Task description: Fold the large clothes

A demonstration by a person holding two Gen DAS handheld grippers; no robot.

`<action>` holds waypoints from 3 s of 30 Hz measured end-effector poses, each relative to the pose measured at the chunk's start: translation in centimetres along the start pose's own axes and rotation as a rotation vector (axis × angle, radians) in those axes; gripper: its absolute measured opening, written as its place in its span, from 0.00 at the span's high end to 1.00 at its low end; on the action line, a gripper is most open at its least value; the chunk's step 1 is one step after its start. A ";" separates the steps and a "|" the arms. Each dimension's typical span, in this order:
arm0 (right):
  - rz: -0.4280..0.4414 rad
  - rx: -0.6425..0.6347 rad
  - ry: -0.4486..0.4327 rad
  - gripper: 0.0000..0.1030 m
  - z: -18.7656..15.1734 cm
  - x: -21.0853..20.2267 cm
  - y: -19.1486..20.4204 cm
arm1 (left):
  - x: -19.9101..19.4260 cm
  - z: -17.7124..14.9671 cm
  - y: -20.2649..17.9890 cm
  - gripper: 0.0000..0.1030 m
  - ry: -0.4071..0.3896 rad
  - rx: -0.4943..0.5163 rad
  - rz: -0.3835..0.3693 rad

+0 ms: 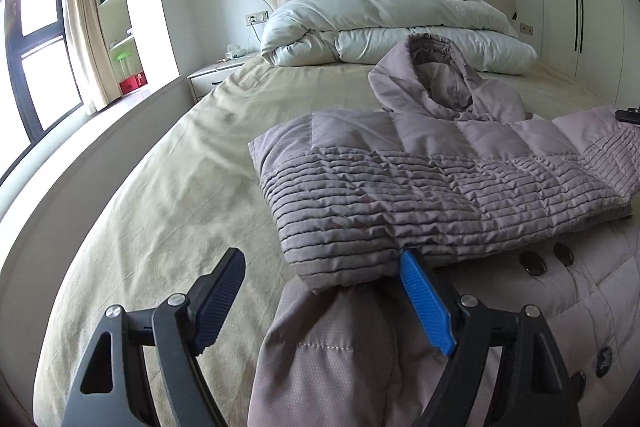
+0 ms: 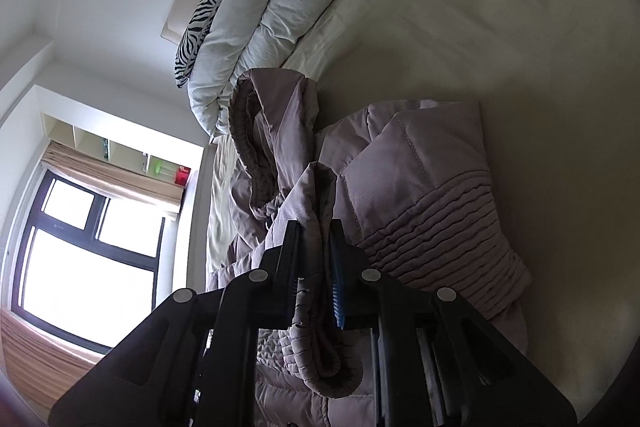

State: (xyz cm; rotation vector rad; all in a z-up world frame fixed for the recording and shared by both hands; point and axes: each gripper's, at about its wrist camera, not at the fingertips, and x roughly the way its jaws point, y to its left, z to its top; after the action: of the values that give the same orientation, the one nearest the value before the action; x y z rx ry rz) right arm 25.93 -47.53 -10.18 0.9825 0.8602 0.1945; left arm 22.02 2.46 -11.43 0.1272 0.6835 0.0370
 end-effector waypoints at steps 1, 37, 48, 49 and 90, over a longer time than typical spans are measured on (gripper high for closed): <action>0.007 0.010 -0.004 0.88 0.1 0.1 -0.1 | -0.2 -0.2 -0.1 0.20 -0.012 0.012 0.003; -0.098 -0.261 0.135 0.86 -4.9 4.5 6.3 | 2.8 -0.4 3.8 0.25 0.063 -0.175 -0.034; 0.248 -0.532 -0.018 0.87 -6.0 -4.0 27.7 | 4.1 1.8 6.7 0.32 0.038 -0.348 -0.065; 0.255 -0.552 -0.034 0.87 -6.0 -4.2 29.0 | 4.3 1.8 7.3 0.36 0.045 -0.365 -0.079; -0.174 -0.114 0.019 0.74 -2.9 3.1 -2.5 | 0.2 9.6 1.5 0.21 -0.056 0.097 -0.003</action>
State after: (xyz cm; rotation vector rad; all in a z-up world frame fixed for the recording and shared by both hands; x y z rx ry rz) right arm 25.33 -45.50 -14.62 0.7961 0.9371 0.1037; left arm 28.28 2.96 -3.98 0.2195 0.6301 -0.0031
